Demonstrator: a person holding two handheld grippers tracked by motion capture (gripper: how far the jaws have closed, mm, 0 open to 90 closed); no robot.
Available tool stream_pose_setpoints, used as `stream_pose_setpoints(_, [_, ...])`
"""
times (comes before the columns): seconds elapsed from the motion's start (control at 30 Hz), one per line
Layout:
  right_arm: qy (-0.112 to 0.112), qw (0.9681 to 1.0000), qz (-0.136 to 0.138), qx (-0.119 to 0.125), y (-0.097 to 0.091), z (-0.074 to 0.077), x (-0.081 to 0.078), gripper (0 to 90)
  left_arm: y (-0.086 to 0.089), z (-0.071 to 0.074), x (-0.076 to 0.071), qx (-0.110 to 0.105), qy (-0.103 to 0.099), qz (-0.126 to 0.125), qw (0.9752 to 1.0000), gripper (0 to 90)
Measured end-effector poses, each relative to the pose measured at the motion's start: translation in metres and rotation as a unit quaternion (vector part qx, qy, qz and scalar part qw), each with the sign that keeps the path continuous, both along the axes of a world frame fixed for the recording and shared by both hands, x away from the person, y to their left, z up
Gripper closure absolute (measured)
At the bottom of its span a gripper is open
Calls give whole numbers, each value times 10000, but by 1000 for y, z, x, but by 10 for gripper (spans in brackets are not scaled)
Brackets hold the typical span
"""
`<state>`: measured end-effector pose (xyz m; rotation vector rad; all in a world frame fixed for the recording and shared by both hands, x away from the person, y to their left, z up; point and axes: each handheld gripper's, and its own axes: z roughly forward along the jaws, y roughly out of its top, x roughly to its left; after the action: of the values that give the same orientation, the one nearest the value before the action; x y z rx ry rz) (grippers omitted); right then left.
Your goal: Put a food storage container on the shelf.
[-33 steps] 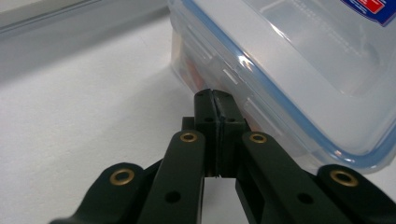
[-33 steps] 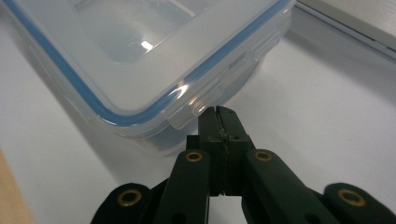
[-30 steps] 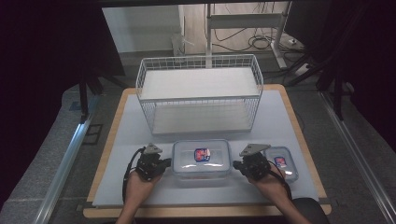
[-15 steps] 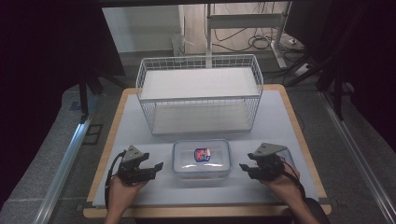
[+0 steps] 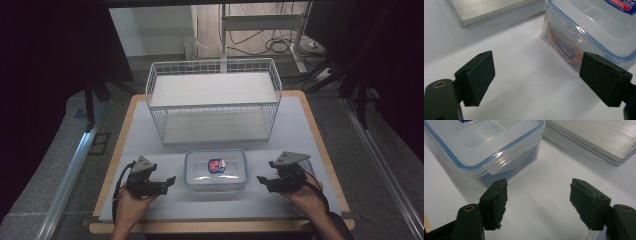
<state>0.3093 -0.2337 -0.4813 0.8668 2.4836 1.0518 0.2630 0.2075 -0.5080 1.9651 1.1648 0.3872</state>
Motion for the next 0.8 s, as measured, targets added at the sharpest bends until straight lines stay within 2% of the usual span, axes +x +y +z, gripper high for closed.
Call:
stream_pose_setpoints(0.27, [115, 9998, 75, 156, 2, 0, 3, 214, -1, 3, 1, -250, 2, -67, 9997, 116])
stream_pose_setpoints(0.4, [176, 9994, 119, 276, 3, 3, 5, 177, -3, 4, 2, -235, -99, -171, 9995, 85])
stream_pose_setpoints(0.57, [327, 9983, 170, 442, 6, 5, 9, 138, -6, 8, 4, -421, -231, -279, 9985, 63])
stream_pose_setpoints(0.8, [560, 9960, 317, 618, 15, 7, 15, 100, -13, 11, 14, -596, 287, -399, 9970, 58])
